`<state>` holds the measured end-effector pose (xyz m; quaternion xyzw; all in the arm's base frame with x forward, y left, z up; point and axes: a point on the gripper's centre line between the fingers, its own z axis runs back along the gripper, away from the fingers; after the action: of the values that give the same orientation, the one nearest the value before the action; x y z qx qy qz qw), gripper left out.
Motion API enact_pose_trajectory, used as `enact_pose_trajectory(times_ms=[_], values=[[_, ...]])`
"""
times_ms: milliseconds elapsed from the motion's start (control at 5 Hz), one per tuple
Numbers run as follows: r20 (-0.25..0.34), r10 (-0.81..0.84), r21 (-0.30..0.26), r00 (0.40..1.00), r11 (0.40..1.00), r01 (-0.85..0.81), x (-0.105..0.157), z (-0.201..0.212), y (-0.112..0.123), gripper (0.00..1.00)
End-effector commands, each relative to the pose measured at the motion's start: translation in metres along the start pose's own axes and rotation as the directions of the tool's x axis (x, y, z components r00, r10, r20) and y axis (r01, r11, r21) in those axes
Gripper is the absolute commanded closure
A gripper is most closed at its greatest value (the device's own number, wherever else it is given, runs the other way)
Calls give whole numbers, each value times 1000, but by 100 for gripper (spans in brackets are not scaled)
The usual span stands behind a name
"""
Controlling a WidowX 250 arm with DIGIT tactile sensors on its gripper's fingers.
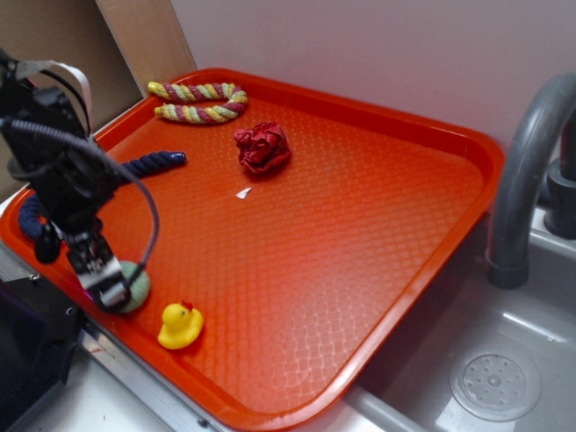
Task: Grab the green ball.
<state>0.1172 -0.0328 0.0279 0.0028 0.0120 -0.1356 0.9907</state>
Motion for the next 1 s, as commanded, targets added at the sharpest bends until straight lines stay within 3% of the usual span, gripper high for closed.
enact_pose_trajectory(times_ms=[0,600,800], values=[[14,44,-6,999,999,-44,2,-6,-15,100],[91,102,-1,991,995,-102,10,19,-5,100],[152,184,-37,971,983,-181,21,68,15,100]])
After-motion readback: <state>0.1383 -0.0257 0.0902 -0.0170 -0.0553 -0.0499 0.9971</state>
